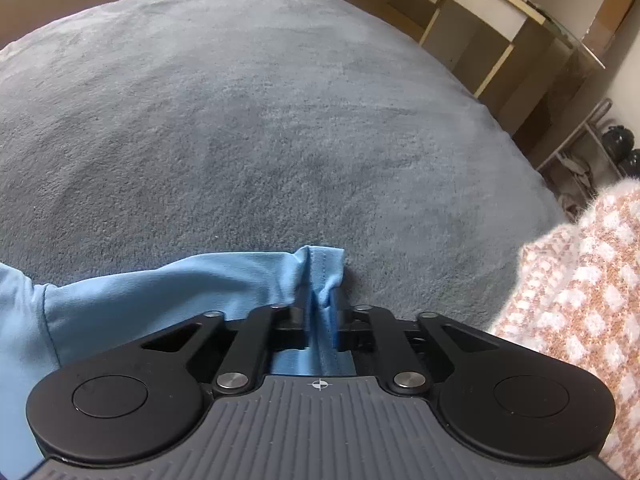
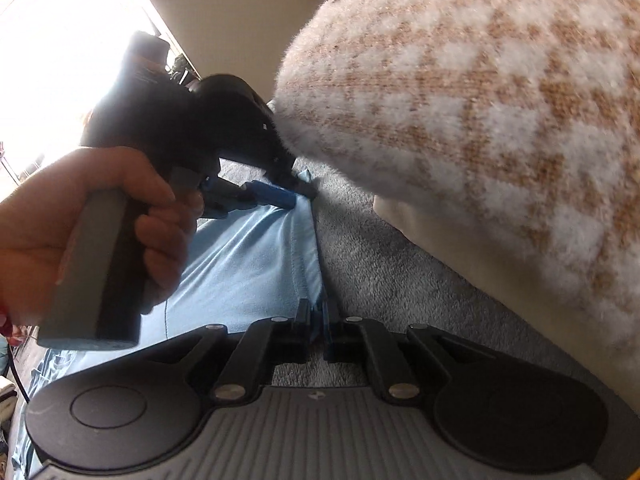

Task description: Fold clothes

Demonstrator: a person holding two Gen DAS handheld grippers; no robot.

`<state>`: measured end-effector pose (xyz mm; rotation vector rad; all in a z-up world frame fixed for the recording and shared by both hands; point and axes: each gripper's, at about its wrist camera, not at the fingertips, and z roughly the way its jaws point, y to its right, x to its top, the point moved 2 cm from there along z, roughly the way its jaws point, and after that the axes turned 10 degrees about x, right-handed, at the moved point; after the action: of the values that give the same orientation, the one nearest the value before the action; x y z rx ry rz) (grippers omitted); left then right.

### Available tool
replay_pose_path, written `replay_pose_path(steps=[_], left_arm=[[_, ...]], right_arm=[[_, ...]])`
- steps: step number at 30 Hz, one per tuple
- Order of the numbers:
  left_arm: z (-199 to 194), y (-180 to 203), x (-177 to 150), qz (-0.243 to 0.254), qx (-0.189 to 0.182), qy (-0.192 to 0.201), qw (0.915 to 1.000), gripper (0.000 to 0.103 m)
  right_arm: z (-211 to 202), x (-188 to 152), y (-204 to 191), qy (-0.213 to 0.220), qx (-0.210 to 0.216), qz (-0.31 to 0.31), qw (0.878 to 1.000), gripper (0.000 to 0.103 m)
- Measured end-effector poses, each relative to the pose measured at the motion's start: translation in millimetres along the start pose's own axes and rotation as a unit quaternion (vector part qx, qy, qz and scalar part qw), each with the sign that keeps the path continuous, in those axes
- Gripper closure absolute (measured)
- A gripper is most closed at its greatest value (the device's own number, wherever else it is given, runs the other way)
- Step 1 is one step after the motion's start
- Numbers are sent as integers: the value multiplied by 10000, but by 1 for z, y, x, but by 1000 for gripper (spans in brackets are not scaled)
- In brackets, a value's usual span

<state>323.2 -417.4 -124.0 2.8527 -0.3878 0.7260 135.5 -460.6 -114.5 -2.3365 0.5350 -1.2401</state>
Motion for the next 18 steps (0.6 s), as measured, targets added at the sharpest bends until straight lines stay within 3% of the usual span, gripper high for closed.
replay_pose_path(steps=[5, 10, 13, 18], left_arm=[[-25, -24, 6, -478, -427, 188, 9978, 102], [-75, -70, 14, -823, -802, 495, 9921, 102], [-106, -109, 11, -1035, -847, 635, 9890, 102], [-137, -169, -10, -1284, -716, 691, 9867, 102]], right_arm=[[-4, 5, -8, 79, 0, -203, 9998, 100], [-23, 14, -40, 252, 83, -910, 9955, 100], [-28, 18, -72, 284, 230, -1599, 9865, 100], [-19, 10, -135, 30, 614, -2688, 9612, 100]])
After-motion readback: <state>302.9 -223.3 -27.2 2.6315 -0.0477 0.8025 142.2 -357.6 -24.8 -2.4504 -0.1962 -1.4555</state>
